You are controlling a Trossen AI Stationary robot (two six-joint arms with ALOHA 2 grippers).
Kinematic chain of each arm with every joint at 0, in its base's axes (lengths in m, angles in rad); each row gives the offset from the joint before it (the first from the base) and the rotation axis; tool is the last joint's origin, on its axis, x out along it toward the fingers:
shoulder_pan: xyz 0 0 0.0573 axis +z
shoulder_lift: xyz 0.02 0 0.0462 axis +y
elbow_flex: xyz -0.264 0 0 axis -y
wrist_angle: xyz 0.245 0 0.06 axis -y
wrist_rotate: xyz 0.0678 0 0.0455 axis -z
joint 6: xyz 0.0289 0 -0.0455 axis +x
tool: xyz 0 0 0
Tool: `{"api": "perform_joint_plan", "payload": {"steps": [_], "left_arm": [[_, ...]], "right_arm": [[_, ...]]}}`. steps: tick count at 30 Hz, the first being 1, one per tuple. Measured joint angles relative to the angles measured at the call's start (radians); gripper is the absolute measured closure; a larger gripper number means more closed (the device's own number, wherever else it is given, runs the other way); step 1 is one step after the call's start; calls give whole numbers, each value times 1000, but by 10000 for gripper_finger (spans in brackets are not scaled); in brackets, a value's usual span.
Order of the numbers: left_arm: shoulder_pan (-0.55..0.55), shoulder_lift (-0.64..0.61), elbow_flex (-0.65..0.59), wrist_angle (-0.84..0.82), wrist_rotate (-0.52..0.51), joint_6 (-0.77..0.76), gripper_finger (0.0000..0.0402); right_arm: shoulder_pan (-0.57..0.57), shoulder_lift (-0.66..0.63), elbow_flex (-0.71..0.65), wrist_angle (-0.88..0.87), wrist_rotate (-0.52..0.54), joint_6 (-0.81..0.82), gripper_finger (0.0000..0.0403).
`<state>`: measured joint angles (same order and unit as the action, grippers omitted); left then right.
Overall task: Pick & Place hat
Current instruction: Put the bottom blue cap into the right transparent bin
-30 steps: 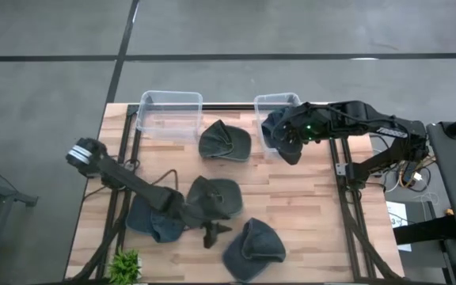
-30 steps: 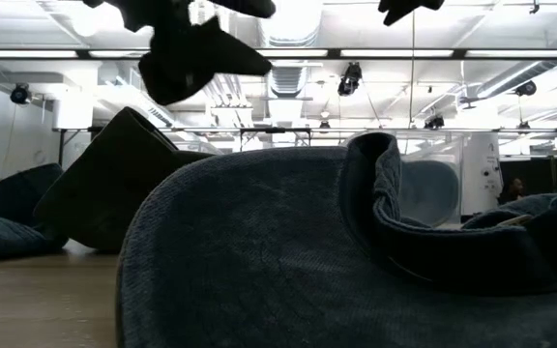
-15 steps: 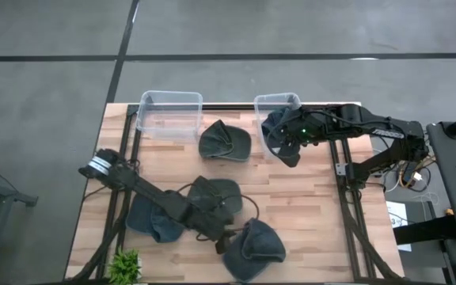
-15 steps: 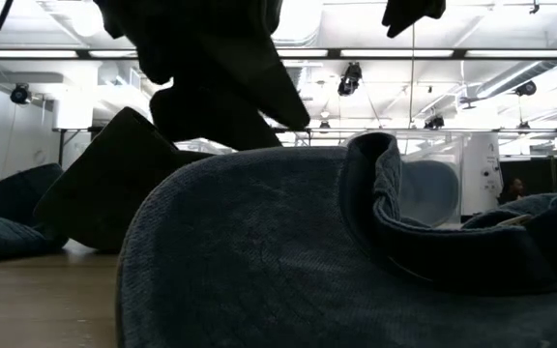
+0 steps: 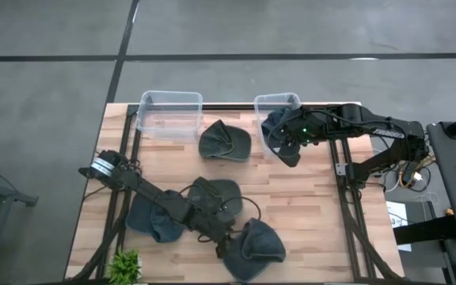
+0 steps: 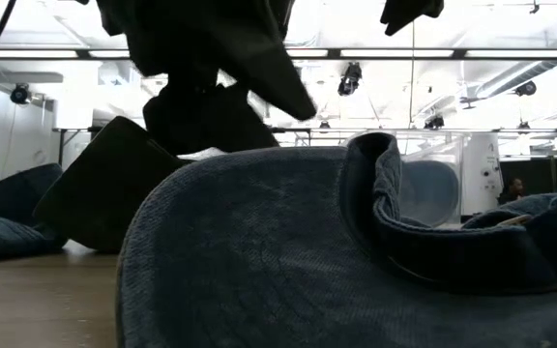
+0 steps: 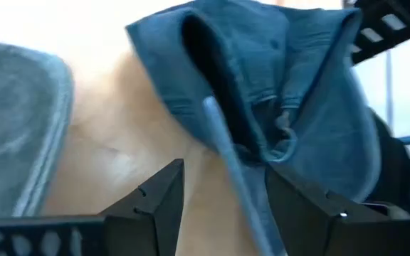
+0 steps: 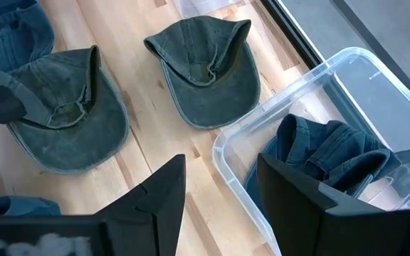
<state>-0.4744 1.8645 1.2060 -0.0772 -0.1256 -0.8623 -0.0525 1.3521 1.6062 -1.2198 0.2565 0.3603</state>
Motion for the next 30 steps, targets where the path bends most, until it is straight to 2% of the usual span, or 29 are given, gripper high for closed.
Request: {"api": "perform_joint_plan", "payload": {"steps": [24, 30], "left_arm": [[-1, 4, -2, 17, -10, 18, 213], [-26, 23, -3, 75, -25, -3, 213]], "right_arm": [[0, -1, 2, 8, -2, 0, 239], [0, -1, 2, 7, -2, 0, 235]]}}
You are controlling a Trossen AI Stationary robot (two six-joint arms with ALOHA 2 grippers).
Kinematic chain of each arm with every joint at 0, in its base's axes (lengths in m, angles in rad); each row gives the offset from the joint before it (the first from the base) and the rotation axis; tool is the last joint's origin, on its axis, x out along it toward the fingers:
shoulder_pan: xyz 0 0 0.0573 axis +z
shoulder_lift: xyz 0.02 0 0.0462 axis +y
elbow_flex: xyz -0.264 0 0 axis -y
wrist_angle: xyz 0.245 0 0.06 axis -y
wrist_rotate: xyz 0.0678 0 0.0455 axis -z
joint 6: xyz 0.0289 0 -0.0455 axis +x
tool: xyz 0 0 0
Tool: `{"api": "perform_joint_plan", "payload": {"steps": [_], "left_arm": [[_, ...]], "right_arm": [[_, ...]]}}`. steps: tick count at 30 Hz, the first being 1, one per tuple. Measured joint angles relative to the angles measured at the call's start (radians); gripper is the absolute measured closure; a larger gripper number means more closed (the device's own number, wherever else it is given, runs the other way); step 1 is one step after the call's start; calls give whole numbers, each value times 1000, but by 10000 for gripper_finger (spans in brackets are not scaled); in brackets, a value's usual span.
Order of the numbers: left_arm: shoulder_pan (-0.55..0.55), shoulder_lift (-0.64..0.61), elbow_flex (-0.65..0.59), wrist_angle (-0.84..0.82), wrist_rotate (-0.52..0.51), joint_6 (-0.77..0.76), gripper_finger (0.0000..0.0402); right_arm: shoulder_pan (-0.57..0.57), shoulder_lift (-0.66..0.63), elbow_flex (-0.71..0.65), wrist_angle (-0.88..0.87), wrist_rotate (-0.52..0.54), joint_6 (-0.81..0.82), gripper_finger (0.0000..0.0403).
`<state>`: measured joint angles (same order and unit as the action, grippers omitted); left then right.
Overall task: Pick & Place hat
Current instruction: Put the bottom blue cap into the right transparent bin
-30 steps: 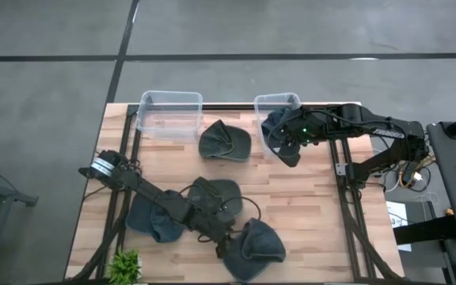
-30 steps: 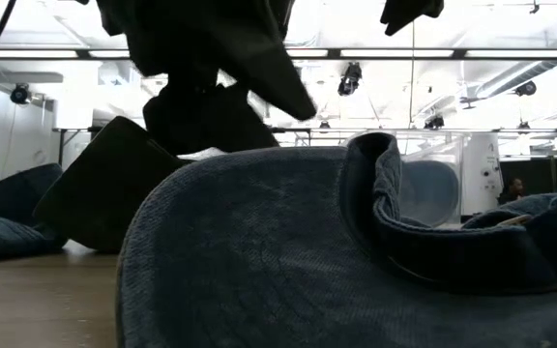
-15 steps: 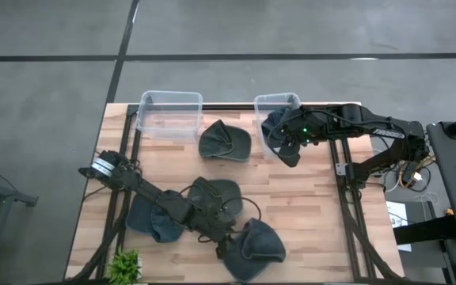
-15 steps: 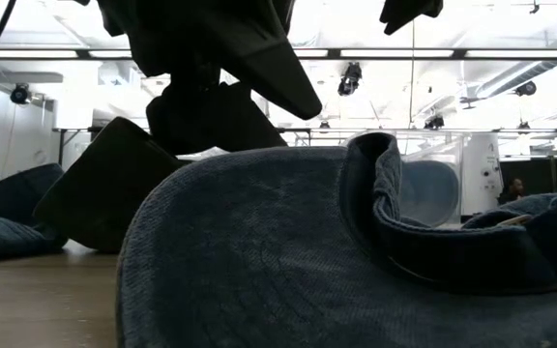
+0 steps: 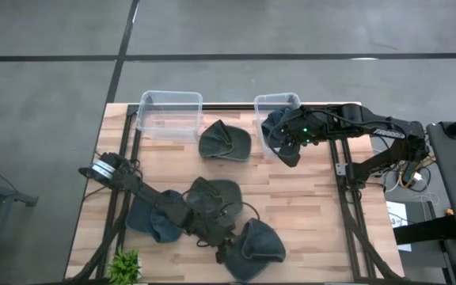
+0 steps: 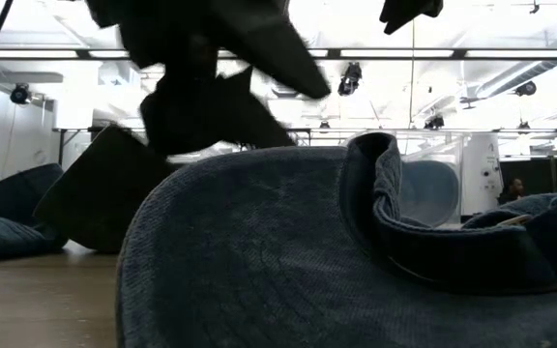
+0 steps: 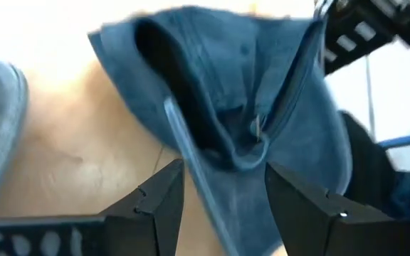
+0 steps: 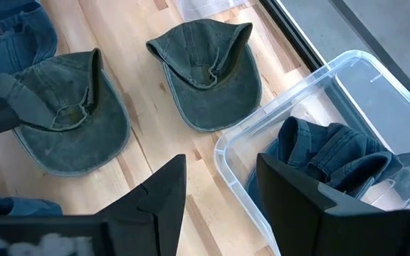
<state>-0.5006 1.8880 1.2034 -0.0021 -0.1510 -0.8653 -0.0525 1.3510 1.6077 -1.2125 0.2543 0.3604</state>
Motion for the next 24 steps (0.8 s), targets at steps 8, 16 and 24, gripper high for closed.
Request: {"api": "perform_joint_plan", "payload": {"steps": [8, 16, 24], "left_arm": [[3, 65, 23, -7, 0, -10, 214], [5, 43, 41, -17, 43, 30, 278], [15, 42, 37, -56, 56, 66, 388]], "right_arm": [[0, 0, 0, 0, 0, 2, 237], [0, 0, 0, 0, 0, 2, 235], [0, 0, 0, 0, 1, 2, 243]]}}
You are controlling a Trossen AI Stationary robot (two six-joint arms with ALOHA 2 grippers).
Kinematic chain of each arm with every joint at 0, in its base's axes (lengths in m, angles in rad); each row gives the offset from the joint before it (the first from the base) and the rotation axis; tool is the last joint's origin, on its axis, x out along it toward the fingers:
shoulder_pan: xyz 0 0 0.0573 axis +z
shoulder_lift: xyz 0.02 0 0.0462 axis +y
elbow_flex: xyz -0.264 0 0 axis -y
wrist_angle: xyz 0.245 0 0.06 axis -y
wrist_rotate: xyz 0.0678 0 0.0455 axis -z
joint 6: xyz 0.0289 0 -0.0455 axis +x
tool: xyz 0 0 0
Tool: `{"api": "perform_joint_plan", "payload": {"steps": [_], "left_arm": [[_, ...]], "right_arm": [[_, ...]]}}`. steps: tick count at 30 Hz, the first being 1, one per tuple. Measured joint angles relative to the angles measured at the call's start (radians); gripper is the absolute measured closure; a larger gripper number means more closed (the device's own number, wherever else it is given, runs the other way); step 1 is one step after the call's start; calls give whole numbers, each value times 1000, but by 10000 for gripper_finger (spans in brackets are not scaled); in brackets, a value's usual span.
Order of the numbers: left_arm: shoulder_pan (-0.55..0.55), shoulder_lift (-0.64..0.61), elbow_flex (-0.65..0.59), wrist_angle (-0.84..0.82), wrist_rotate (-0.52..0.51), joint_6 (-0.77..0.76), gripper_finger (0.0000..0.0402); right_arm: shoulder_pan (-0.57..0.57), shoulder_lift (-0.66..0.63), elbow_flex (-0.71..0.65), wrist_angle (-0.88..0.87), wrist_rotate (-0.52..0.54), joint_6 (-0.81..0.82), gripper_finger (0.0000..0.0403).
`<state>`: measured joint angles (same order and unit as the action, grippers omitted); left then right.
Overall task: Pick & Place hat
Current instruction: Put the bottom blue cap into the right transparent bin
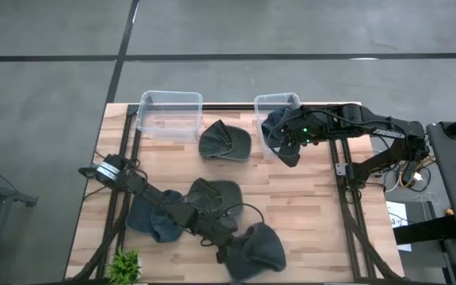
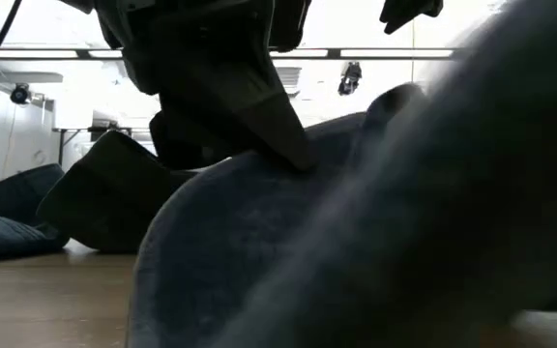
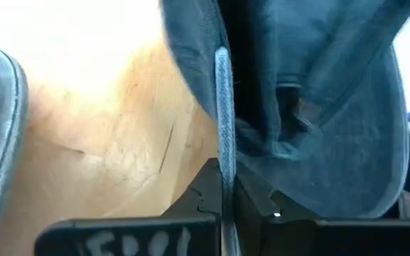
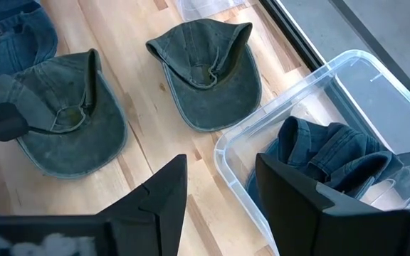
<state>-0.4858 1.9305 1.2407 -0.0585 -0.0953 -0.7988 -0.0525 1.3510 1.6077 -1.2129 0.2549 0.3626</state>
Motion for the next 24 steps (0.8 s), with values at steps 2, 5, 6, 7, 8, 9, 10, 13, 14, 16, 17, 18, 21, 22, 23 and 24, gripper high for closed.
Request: {"api": "perform_joint_plan", "payload": {"steps": [2, 5, 6, 7, 8, 9, 10, 13, 14, 16, 17, 18, 21, 22, 23, 24], "left_arm": [[0, 0, 0, 8, -27, 39, 392], [-1, -18, 2, 13, -79, 69, 394], [0, -27, 3, 16, -106, 78, 394], [0, -37, 5, 19, -145, 92, 394], [0, -48, 6, 20, -184, 106, 394], [1, -59, 8, 19, -218, 121, 394], [1, -72, 8, 19, -254, 135, 394], [3, -123, 9, 20, -363, 200, 394], [4, -145, 9, 20, -400, 222, 394], [7, -189, 6, 18, -460, 277, 394], [9, -214, 6, 17, -495, 308, 394], [11, -239, 4, 14, -526, 339, 394], [40, -320, 1, -6, -579, 395, 394], [53, -344, -1, -23, -582, 405, 394], [66, -365, -2, -41, -590, 414, 394], [79, -386, -2, -55, -599, 423, 394]], "right_arm": [[0, 0, 0, 0, 0, 1, 242], [0, 0, 0, 0, 0, 0, 241], [0, 0, 0, 0, 0, 0, 241], [0, 0, 0, 0, 0, 0, 242], [0, 0, 0, 0, 1, -2, 243], [0, 0, 0, 0, 1, -7, 245], [0, 0, 0, 2, 2, -16, 246], [1, -2, 0, 28, 8, -40, 249], [1, -3, 0, 41, 8, -53, 250], [1, -7, 0, 73, 10, -83, 253], [1, -8, 0, 90, 10, -97, 255], [1, -12, 0, 108, 10, -108, 256], [1, -22, 0, 159, 10, -154, 260], [1, -26, 0, 169, 10, -171, 262], [1, -30, 0, 185, 10, -192, 263], [1, -39, 0, 204, 10, -213, 264]]}}
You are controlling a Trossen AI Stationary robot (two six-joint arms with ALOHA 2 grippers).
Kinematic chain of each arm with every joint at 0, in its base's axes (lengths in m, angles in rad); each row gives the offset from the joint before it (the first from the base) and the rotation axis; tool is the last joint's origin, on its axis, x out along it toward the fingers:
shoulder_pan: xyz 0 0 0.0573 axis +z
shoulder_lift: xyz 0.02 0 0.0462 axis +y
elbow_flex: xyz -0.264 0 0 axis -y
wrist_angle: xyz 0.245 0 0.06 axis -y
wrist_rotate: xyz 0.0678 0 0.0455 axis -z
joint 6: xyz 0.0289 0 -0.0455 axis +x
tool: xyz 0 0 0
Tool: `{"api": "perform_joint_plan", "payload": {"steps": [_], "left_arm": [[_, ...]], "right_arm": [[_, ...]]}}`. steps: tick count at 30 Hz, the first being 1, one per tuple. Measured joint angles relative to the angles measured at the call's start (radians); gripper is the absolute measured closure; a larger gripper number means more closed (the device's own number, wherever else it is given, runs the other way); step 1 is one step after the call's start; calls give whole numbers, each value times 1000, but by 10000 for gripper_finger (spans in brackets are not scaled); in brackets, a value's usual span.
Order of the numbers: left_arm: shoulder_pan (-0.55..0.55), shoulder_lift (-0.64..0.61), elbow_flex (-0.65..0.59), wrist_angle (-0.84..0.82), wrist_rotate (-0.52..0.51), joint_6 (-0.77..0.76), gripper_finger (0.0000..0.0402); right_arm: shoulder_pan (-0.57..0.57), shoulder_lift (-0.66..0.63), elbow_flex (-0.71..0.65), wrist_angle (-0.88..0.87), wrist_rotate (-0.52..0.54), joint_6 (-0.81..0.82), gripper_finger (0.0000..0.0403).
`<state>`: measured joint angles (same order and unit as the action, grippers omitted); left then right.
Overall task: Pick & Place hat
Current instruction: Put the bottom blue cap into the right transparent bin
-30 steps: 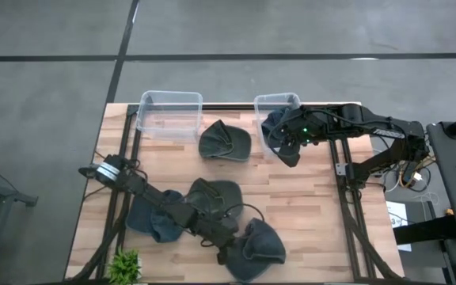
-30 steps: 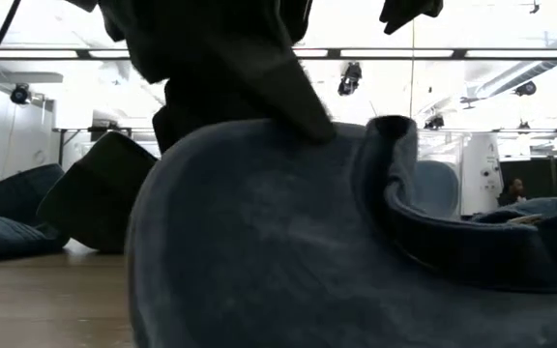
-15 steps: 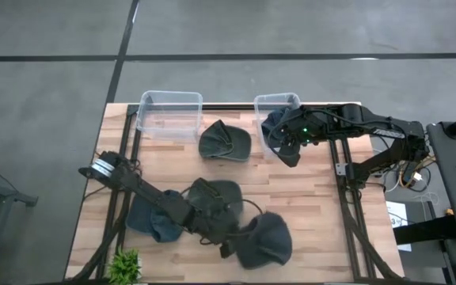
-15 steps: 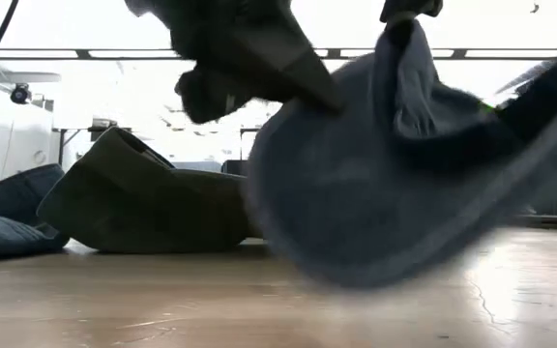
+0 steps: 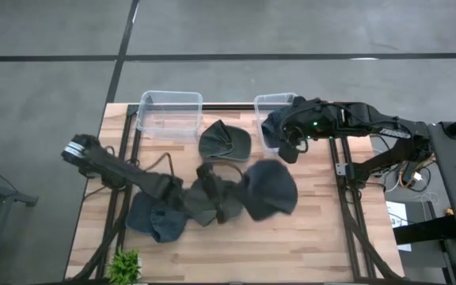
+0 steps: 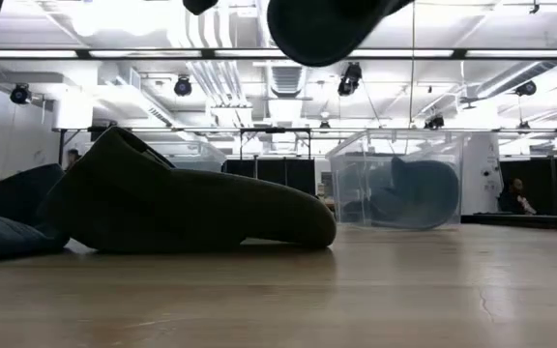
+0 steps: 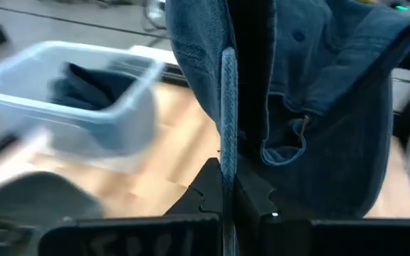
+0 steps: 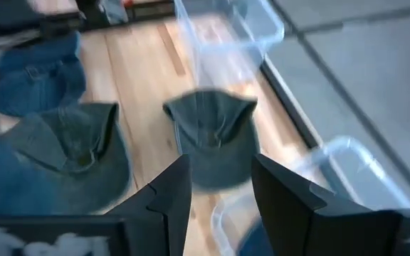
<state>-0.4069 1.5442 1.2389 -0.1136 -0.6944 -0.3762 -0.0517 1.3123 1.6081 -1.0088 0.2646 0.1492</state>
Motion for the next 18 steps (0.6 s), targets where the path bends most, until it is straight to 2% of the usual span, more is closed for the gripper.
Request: {"api": "perform_joint_plan", "payload": {"steps": [8, 15, 18], "left_arm": [[131, -113, -1, -143, -16, 3, 394], [228, -189, -2, -124, -39, 100, 394], [277, -224, -2, -101, -52, 122, 394]], "right_arm": [[3, -69, 0, 194, -1, -139, 271], [10, -135, 2, 280, -40, -197, 266], [10, -155, 2, 293, -101, -209, 268]]}}
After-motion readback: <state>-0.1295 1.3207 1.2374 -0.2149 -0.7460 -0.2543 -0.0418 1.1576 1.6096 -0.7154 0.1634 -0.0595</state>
